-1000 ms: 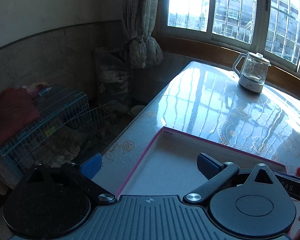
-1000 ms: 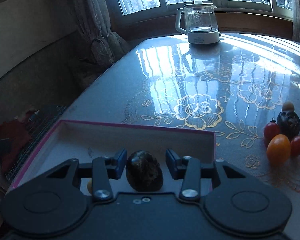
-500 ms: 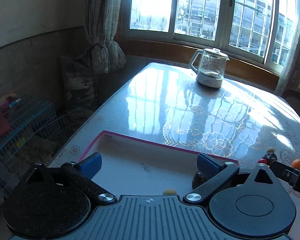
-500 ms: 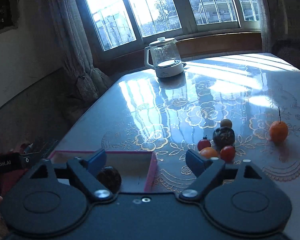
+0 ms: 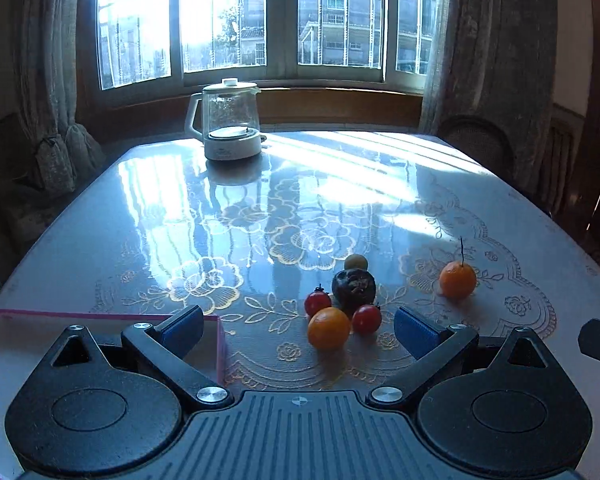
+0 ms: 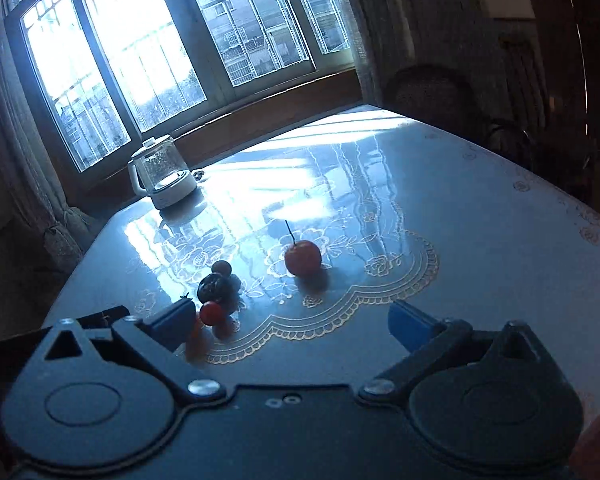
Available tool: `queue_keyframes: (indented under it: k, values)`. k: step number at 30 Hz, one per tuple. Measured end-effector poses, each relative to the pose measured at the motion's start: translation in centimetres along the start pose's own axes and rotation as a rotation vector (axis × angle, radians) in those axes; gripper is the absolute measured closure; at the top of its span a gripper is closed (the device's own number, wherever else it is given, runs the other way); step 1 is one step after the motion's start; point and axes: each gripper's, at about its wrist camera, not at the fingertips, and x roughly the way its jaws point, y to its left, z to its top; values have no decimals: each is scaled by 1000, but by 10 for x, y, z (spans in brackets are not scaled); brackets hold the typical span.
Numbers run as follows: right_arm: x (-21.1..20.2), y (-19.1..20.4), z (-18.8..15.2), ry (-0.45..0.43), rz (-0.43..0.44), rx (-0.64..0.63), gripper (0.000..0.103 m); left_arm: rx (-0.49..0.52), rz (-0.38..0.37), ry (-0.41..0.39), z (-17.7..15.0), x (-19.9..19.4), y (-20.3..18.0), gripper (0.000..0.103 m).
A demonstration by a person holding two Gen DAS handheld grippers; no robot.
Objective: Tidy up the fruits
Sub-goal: 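Move the left gripper toward the large mandarin orange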
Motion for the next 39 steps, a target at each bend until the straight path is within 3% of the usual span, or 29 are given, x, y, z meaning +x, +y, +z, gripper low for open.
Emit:
queue_keyframes:
  k: [6,13,19,21,22,32,39]
  values:
    - [-12,-39,0,-7,-58,36,0,-12,24,51,-10,33,-30,3]
    - [-11,-60,-1,14,-69,40,0,-10,64,48,-17,43,-26,3]
    - [-2,-57,-2,35,-39,29,0,-15,99,71,-22,53,-17,3]
    - [1,-54,-2,39,-31,20,0,-17,87,89,-20,60,-15,16]
    - [2,-53,-1,40,-29,15,0,-18,75,102,-20,63,-15,18]
    - [7,-56,-1,61,-31,6,0,-21,92,123,-25,80,-19,19]
    - [10,-57,-2,71,-33,10,0,-40,92,119,-24,85,-18,35]
